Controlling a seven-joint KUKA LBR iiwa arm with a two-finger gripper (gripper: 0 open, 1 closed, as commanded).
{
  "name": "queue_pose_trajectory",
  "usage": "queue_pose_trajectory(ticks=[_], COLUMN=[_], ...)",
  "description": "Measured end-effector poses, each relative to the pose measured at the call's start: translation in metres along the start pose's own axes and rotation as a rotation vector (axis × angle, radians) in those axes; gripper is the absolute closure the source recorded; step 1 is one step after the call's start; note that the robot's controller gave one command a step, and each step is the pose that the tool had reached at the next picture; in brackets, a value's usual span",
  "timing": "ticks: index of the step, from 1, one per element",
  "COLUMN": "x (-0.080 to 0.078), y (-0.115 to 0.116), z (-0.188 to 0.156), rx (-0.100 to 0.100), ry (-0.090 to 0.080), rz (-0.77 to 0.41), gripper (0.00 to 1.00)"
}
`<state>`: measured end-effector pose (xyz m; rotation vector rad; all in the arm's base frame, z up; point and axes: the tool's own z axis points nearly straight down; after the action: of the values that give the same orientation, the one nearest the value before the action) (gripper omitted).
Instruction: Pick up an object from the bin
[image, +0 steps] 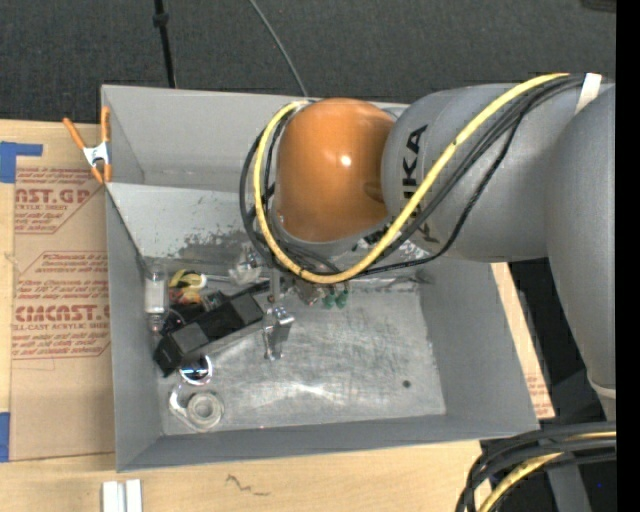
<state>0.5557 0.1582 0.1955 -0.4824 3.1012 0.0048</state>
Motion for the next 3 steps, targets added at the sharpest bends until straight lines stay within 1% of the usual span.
queue_pose_trajectory(ticks=[1, 2, 3], x=[0.004, 0.003, 0.003], y=[-0.013, -0.004, -0.003], z=[0.039, 0.085, 0.085], rx=[0.002, 0.003, 0.002], ry=[-0.008, 0.004, 0.005], rz=[-0.028, 0.039, 0.039], gripper=[0.0, 1.0, 1.0])
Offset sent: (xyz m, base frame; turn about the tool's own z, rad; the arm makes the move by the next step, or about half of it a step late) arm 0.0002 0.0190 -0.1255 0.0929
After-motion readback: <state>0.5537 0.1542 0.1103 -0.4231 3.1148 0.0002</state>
